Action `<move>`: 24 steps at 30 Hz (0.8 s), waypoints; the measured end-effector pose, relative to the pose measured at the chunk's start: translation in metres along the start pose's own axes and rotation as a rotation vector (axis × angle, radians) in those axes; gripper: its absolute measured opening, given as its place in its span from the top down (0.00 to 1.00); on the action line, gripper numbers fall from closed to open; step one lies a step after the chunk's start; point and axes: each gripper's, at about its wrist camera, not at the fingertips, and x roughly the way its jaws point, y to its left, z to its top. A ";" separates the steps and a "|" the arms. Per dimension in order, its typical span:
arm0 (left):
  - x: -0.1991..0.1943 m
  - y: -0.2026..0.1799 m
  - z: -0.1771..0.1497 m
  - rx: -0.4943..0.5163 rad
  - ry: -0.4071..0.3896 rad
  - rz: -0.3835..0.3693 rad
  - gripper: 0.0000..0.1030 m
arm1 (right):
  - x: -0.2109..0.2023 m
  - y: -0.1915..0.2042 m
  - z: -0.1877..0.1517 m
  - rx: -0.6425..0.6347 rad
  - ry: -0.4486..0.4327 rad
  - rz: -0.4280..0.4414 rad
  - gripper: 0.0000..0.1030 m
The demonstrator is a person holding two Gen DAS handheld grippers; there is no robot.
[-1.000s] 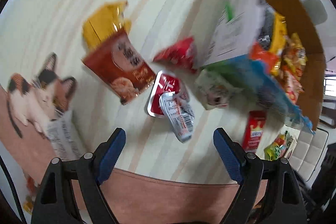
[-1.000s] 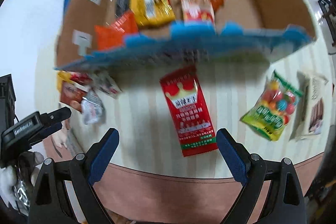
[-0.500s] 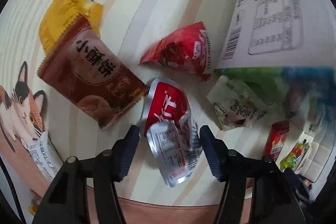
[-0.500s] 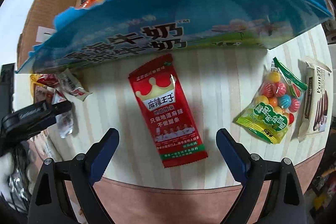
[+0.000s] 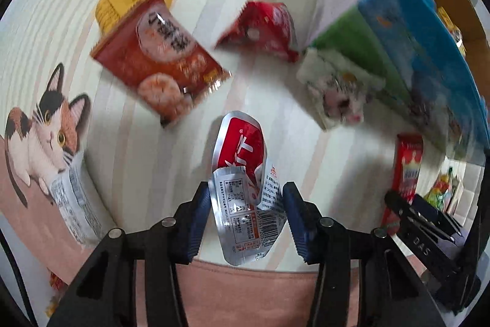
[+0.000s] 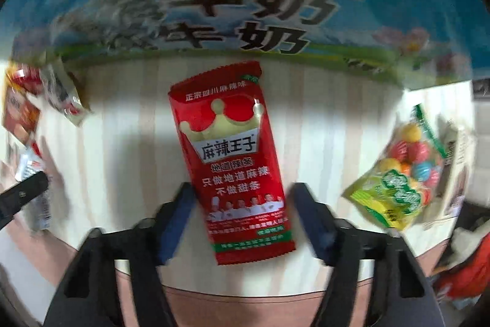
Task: Organize snacks
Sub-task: 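Grasp the silver-red packet with the left tool while the right tool grasps the red spicy strip packet, then place both packets into the box and open both tools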
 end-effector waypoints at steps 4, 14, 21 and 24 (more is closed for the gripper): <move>-0.004 -0.011 -0.027 0.034 -0.011 0.004 0.56 | 0.000 0.007 -0.016 -0.009 -0.002 -0.002 0.53; -0.013 -0.063 -0.075 0.123 -0.023 -0.017 0.56 | -0.008 -0.009 -0.055 0.048 -0.007 0.097 0.56; -0.053 -0.081 -0.101 0.170 -0.039 -0.095 0.56 | -0.063 -0.029 -0.065 0.074 -0.072 0.211 0.56; -0.085 -0.085 -0.095 0.187 -0.081 -0.143 0.56 | -0.105 -0.043 -0.065 0.087 -0.137 0.269 0.56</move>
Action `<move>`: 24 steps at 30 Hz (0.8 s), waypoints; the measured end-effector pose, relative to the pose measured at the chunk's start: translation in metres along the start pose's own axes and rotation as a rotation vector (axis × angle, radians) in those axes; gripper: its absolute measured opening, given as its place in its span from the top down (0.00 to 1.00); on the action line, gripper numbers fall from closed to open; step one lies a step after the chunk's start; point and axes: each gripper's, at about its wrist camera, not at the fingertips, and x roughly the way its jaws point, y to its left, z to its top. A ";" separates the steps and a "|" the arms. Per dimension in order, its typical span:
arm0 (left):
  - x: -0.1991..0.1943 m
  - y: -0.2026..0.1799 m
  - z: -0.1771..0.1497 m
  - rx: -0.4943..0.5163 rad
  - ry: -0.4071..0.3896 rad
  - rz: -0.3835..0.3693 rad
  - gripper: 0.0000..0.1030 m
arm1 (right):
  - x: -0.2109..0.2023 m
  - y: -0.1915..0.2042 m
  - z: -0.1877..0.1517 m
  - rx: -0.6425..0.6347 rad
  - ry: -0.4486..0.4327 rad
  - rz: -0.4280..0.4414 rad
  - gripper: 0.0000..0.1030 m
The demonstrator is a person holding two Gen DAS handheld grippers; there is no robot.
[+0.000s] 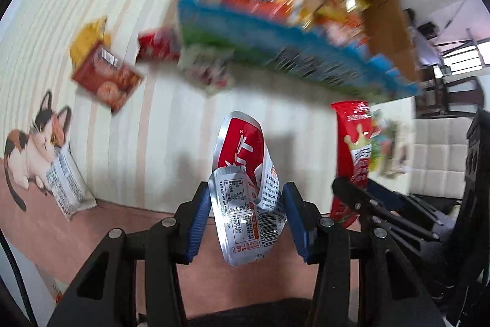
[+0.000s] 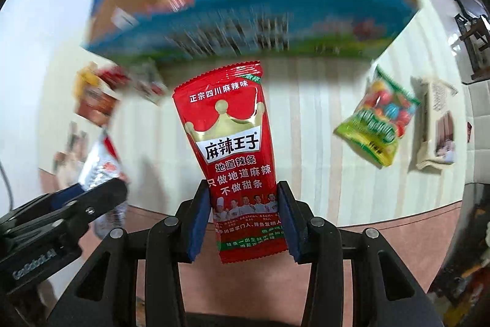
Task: Organize snacks
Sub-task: 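Place both packets into the box and open both tools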
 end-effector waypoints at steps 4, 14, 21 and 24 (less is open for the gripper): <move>-0.051 -0.020 0.033 0.036 -0.074 -0.061 0.56 | -0.059 0.010 0.022 0.015 -0.088 0.057 0.56; -0.089 -0.051 0.178 0.148 -0.173 0.011 0.56 | -0.109 -0.017 0.141 0.080 -0.219 0.010 0.56; -0.040 -0.042 0.258 0.137 -0.067 0.066 0.56 | -0.069 -0.048 0.221 0.152 -0.164 -0.097 0.56; -0.015 -0.037 0.282 0.132 -0.026 0.113 0.56 | -0.049 -0.056 0.245 0.167 -0.141 -0.135 0.56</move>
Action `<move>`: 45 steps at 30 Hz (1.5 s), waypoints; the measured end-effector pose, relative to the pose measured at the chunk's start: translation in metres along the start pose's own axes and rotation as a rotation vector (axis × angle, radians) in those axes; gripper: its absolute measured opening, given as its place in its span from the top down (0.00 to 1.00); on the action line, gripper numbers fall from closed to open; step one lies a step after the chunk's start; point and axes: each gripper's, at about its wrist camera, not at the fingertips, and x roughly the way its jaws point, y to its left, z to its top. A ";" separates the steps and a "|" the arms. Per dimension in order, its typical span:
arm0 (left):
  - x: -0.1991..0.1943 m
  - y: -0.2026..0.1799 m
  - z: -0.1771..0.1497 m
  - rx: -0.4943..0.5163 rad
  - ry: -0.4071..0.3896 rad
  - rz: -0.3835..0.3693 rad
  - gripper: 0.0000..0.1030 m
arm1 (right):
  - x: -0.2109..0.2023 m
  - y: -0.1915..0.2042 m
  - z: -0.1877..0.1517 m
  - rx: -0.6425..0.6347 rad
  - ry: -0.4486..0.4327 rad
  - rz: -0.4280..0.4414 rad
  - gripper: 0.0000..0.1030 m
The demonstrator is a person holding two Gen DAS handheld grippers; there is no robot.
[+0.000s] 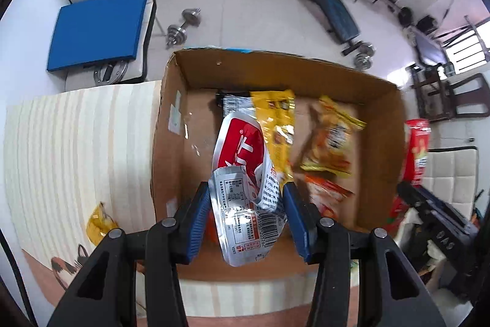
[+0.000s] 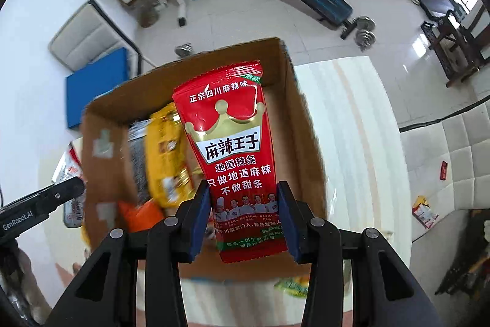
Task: Organize snacks
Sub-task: 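Place both packets into the box and open both tools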
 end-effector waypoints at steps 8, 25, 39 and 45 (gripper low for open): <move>0.048 0.012 0.033 -0.009 0.084 0.079 0.56 | 0.041 0.003 0.033 -0.017 0.017 -0.077 0.55; 0.042 0.022 0.038 -0.039 0.057 0.079 0.15 | 0.051 0.031 0.029 -0.074 0.082 -0.056 0.10; -0.022 -0.002 -0.018 0.037 -0.154 0.072 0.14 | -0.006 0.047 -0.031 -0.166 -0.017 -0.031 0.07; -0.049 -0.001 -0.055 0.006 -0.214 0.048 0.14 | -0.039 0.052 -0.069 -0.180 -0.085 0.000 0.07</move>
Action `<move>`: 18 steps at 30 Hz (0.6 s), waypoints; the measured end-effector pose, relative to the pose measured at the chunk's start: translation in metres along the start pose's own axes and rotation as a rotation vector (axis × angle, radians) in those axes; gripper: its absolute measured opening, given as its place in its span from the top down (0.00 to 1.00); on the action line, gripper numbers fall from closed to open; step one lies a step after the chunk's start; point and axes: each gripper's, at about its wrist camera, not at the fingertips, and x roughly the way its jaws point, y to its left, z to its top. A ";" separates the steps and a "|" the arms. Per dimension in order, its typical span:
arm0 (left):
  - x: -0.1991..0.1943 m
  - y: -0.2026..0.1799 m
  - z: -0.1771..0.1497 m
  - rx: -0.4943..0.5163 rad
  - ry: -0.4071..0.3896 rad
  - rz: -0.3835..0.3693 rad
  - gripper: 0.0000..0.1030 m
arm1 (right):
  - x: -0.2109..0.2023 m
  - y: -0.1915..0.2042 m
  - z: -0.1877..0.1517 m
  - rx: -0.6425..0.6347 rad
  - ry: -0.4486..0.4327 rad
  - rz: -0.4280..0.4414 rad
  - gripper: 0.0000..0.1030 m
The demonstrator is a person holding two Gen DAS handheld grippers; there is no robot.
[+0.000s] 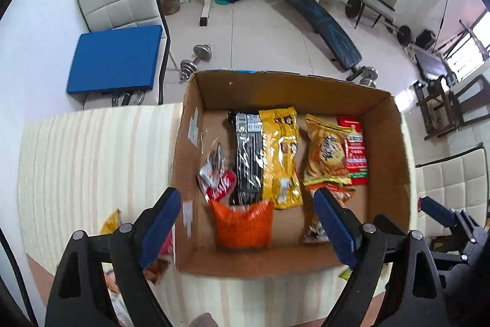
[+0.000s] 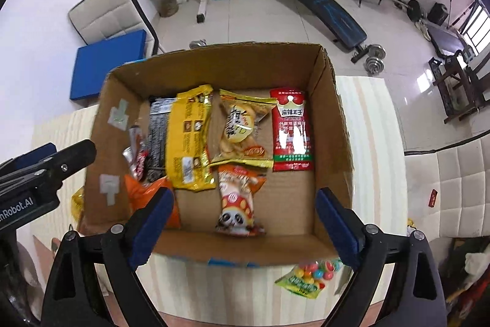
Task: Organize snacks
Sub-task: 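Place both packets into the box and open both tools, then move both tools back toward the remaining snacks on the table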
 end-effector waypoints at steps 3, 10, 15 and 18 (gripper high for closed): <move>-0.014 0.007 -0.022 -0.032 -0.025 -0.013 0.14 | -0.010 0.004 -0.021 0.007 -0.006 0.032 0.07; -0.024 0.044 -0.089 -0.148 -0.010 0.026 0.14 | -0.009 0.019 -0.069 0.005 0.011 0.127 0.07; -0.022 0.093 -0.141 -0.270 0.012 0.107 0.14 | 0.015 0.053 -0.103 -0.040 0.043 0.280 0.07; -0.011 0.131 -0.174 -0.347 0.060 0.153 0.14 | 0.042 0.076 -0.117 -0.063 0.088 0.305 0.07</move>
